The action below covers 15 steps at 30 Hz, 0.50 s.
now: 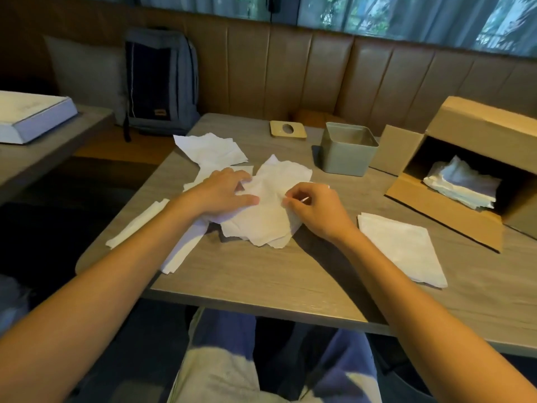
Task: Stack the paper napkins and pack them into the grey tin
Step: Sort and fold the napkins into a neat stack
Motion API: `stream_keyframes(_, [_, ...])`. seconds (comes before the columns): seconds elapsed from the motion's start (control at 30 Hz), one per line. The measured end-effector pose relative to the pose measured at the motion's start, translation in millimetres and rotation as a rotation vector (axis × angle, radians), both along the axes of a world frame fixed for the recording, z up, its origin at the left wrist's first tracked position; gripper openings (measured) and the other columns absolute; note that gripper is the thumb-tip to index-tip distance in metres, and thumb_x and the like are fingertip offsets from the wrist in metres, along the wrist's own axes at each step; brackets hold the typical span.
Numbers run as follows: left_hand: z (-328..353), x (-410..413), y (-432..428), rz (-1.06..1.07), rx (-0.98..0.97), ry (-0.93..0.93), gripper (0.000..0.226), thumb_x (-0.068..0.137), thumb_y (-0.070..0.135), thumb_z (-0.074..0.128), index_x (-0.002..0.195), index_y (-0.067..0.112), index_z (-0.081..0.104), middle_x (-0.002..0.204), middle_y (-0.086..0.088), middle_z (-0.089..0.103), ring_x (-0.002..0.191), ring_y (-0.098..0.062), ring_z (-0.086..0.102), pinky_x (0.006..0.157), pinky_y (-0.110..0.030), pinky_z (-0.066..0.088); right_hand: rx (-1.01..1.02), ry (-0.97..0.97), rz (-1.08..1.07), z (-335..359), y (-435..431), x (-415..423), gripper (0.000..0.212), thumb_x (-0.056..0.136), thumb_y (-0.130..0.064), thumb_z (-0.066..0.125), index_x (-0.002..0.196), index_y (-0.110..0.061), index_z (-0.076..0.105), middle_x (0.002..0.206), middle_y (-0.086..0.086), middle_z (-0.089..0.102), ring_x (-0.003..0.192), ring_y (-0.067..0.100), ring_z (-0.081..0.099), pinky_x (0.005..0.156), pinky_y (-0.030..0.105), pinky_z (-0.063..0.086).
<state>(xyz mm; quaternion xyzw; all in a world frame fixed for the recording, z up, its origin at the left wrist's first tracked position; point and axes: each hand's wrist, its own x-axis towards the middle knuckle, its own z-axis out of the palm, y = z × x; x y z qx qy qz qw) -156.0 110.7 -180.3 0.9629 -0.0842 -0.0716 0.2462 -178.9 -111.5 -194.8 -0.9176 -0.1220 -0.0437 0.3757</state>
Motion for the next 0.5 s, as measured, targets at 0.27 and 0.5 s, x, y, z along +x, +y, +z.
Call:
stream_keyframes(0.27, [14, -3, -23, -0.049, -0.469, 0.013, 0.014, 0.098, 0.030, 0.062, 0.103, 0.023, 0.072, 0.105, 0.007, 0.069, 0.103, -0.013, 0.062, 0.086, -0.029, 0.049, 0.213, 0.190, -0.071, 15, -38, -6, 0.025, 0.098, -0.033, 0.062, 0.121, -0.027, 0.058, 0.113, -0.006, 0.068, 0.102, 0.014, 0.067, 0.079, 0.027, 0.060])
stream_keyframes(0.5, [28, -6, -63, -0.007, -0.698, 0.156, 0.021, 0.093, 0.026, 0.069, 0.113, 0.029, 0.065, 0.112, 0.004, 0.070, 0.102, -0.013, 0.066, 0.065, -0.023, 0.053, 0.253, 0.046, -0.141, 29, -54, -11, 0.028, 0.092, -0.041, 0.067, 0.110, -0.019, 0.069, 0.105, -0.004, 0.070, 0.094, 0.015, 0.068, 0.078, 0.031, 0.061])
